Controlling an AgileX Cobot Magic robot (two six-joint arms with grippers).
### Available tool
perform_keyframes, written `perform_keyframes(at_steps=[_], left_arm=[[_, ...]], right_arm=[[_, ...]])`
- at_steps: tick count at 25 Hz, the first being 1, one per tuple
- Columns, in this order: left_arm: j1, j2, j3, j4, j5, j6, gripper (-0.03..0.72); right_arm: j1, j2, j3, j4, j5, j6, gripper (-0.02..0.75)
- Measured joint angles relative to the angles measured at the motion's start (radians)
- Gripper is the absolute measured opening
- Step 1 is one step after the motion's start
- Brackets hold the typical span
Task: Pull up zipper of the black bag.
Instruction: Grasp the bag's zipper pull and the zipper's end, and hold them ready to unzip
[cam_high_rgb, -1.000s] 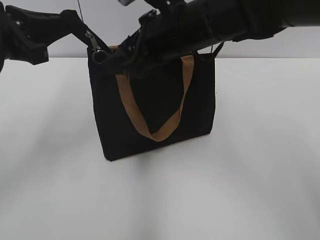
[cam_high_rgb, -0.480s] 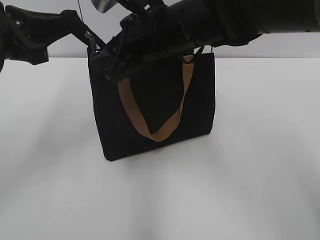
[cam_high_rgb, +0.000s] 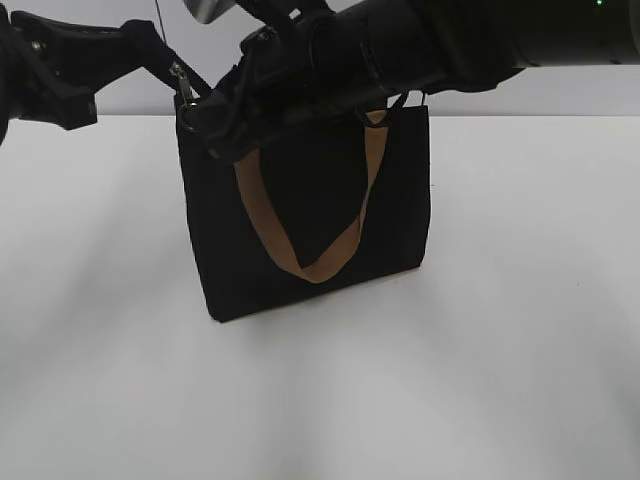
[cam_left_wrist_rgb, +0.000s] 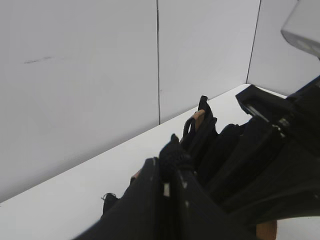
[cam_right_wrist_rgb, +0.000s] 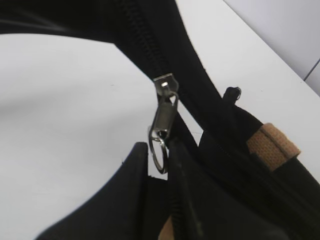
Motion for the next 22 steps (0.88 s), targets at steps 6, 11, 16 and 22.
perform_keyframes(at_steps=[6,11,16,22], left_arm=[[0.0,0.0,0.0,-0.003,0.0,0.0,0.022],[0.0,0.0,0.0,-0.007,0.0,0.0,0.022],[0.0,0.0,0.0,-0.018,0.001,0.0,0.022],[0.0,0.0,0.0,-0.02,0.007,0.0,0.022]], right_arm=[[0.0,0.0,0.0,0.0,0.001,0.018,-0.008],[0.0,0.0,0.0,0.0,0.002,0.027,-0.015],[0.0,-0.012,0.0,-0.059,0.002,0.078,-0.015],[0.0,-0.018,-0.001,-0.27,0.002,0.289,-0.015]])
